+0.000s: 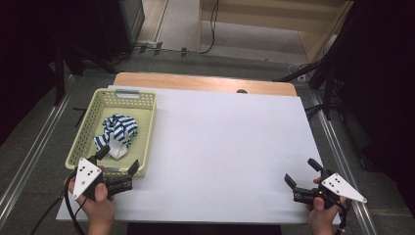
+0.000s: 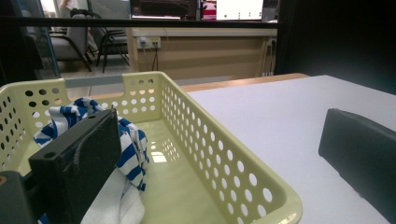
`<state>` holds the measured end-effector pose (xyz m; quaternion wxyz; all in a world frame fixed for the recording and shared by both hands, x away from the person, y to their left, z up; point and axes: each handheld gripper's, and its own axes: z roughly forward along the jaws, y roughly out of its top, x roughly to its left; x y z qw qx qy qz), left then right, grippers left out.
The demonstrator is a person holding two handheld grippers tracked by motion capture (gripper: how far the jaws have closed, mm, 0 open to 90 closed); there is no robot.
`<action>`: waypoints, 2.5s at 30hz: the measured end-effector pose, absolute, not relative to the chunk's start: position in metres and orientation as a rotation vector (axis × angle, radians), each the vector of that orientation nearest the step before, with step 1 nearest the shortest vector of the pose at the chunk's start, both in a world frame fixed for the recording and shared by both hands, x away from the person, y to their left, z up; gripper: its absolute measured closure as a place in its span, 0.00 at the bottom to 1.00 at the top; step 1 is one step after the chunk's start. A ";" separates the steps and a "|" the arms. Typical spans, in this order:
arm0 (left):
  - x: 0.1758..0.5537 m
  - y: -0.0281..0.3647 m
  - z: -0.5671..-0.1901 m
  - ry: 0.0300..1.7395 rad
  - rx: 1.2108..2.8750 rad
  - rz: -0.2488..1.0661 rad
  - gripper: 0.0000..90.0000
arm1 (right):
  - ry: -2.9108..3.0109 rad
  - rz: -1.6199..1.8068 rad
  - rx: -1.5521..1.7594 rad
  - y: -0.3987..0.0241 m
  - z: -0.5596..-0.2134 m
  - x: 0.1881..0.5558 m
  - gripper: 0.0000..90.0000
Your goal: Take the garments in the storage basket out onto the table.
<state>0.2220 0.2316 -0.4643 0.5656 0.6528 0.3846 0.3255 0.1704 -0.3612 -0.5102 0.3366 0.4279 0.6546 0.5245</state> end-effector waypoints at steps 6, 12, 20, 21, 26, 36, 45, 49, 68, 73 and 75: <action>0.221 0.232 -0.459 0.906 1.531 0.767 0.00 | 1.710 1.366 1.113 -0.360 -0.510 0.170 0.00; 0.224 0.230 -0.451 0.912 1.536 0.777 0.00 | 1.709 1.367 1.113 -0.361 -0.510 0.170 0.00; 0.231 0.228 -0.437 0.903 1.557 0.795 0.00 | 1.708 1.369 1.116 -0.361 -0.510 0.170 0.00; 0.232 0.228 -0.435 0.905 1.557 0.795 0.00 | 1.707 1.368 1.114 -0.361 -0.510 0.170 0.00; 0.237 0.231 -0.425 0.900 1.558 0.800 0.00 | 1.709 1.368 1.113 -0.360 -0.510 0.170 0.00; 0.256 0.236 -0.409 0.920 1.583 0.813 0.00 | 1.709 1.364 1.116 -0.360 -0.510 0.170 0.00; 0.288 0.244 -0.401 0.971 1.609 0.807 0.00 | 1.708 1.365 1.118 -0.360 -0.510 0.171 0.00; 0.301 0.248 -0.395 0.993 1.607 0.810 0.00 | 1.706 1.362 1.121 -0.360 -0.511 0.171 0.00; 0.345 0.260 -0.416 1.232 1.699 0.689 0.00 | 1.705 1.357 1.125 -0.360 -0.511 0.171 0.00; 0.353 0.260 -0.421 1.298 1.733 0.652 0.00 | 1.705 1.357 1.124 -0.360 -0.511 0.171 0.00; 0.358 0.259 -0.424 1.319 1.759 0.636 0.00 | 1.706 1.357 1.124 -0.360 -0.511 0.171 0.00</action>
